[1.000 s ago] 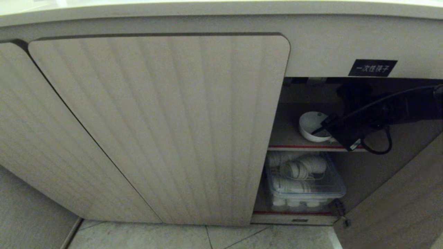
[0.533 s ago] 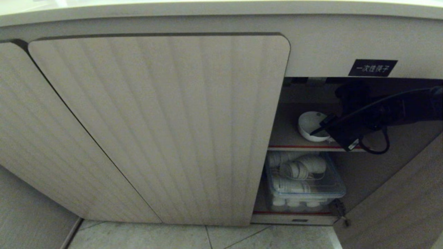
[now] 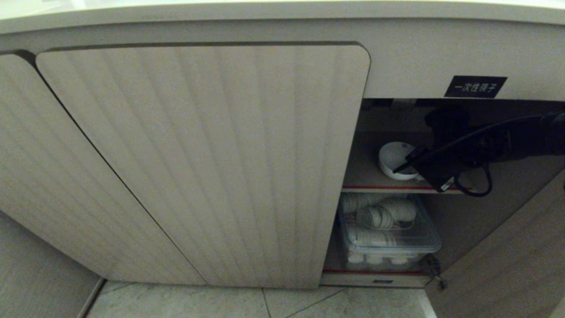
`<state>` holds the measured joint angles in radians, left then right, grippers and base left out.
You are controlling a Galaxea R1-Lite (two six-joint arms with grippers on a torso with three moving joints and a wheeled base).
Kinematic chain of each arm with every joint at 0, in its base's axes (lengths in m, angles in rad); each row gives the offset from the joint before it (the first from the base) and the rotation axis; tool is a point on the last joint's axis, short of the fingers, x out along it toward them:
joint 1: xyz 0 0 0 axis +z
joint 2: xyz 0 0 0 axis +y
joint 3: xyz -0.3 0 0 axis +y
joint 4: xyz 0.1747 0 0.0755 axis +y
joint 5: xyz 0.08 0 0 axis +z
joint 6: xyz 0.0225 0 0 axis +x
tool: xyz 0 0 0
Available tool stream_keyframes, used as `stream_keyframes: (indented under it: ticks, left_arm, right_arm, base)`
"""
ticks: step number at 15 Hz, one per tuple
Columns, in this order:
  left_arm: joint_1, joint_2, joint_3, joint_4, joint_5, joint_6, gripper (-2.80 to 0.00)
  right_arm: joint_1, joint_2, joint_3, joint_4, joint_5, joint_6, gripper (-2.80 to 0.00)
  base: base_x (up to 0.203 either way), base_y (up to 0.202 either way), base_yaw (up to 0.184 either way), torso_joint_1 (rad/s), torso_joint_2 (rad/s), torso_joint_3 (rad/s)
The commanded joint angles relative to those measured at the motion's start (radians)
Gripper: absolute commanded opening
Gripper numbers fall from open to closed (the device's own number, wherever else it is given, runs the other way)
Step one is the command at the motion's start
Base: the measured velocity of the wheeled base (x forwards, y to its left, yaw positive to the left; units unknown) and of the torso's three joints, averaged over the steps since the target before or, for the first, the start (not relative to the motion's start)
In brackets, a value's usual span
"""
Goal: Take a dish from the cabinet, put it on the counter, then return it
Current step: Put it back into the cabinet
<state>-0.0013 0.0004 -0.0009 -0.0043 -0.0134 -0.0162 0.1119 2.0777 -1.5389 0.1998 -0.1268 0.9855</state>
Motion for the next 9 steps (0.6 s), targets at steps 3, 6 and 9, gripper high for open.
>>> stream_keyframes:
  ticks: [3,6,9]
  left_arm:
    - [0.000,0.000,0.001,0.000,0.000,-0.001,-2.80]
    - [0.000,0.000,-0.001,0.000,0.000,-0.001,-2.80]
    - [0.000,0.000,0.001,0.000,0.000,-0.001,-2.80]
  right_arm:
    - [0.001,0.018,-0.030,0.001,0.000,0.029,-2.80]
    - [0.002,0.028,-0.052,0.000,-0.004,0.051,-2.80]
    - [0.001,0.033,-0.052,0.001,-0.005,0.051,-2.80]
  base:
    - [0.000,0.000,0.000,0.000,0.00,0.000]
    - [0.000,0.000,0.000,0.000,0.00,0.000]
    - [0.000,0.000,0.000,0.000,0.00,0.000]
